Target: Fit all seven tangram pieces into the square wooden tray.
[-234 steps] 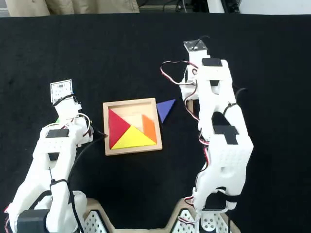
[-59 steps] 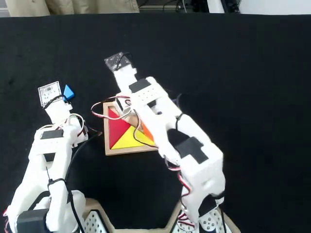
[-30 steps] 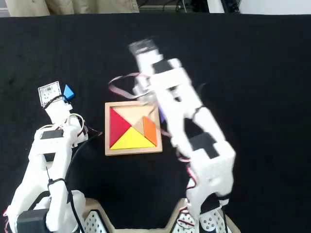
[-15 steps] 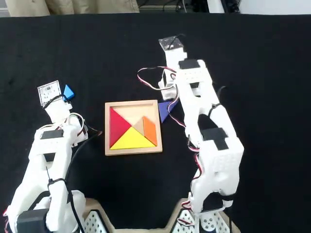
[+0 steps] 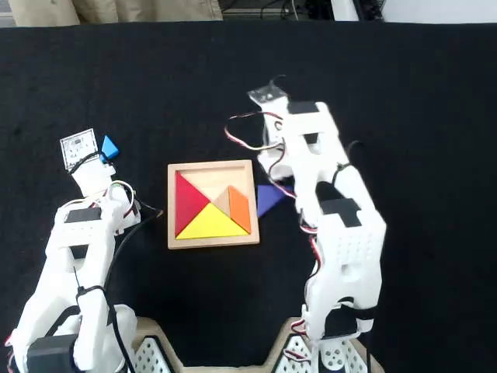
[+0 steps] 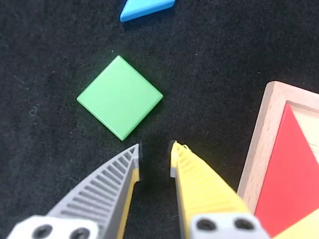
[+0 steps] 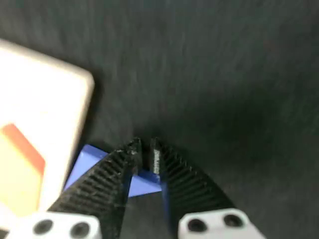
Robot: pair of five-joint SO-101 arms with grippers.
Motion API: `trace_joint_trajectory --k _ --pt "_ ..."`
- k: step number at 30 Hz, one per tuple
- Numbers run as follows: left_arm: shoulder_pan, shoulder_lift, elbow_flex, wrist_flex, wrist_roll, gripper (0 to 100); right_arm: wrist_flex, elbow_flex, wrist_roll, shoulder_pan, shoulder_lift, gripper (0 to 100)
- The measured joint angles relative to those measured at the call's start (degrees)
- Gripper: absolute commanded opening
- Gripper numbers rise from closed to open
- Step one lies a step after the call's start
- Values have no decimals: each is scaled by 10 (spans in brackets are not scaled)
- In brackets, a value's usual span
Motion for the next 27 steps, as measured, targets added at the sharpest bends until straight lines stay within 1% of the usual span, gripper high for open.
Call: trace_joint_trajectory --k 5,8,11,14,17,18,21,23,25,27 --pt "0 0 0 0 0 112 77 0 39 29 0 10" --pt "0 0 0 0 0 112 100 18 80 44 -3 10" --pt "0 0 0 0 0 112 107 73 135 69 -41 10" --pt "0 0 0 0 0 112 107 152 209 102 -127 10" --pt "0 0 0 0 0 112 105 250 289 121 -258 11" --pt "0 0 0 0 0 112 94 283 303 121 -309 11" --pt "0 0 0 0 0 112 27 386 316 115 -462 12" --pt "0 0 0 0 0 112 -15 453 318 91 -550 22" --pt "0 0 0 0 0 112 -31 496 318 61 -601 79" --pt "0 0 0 0 0 112 -35 512 318 43 -615 181"
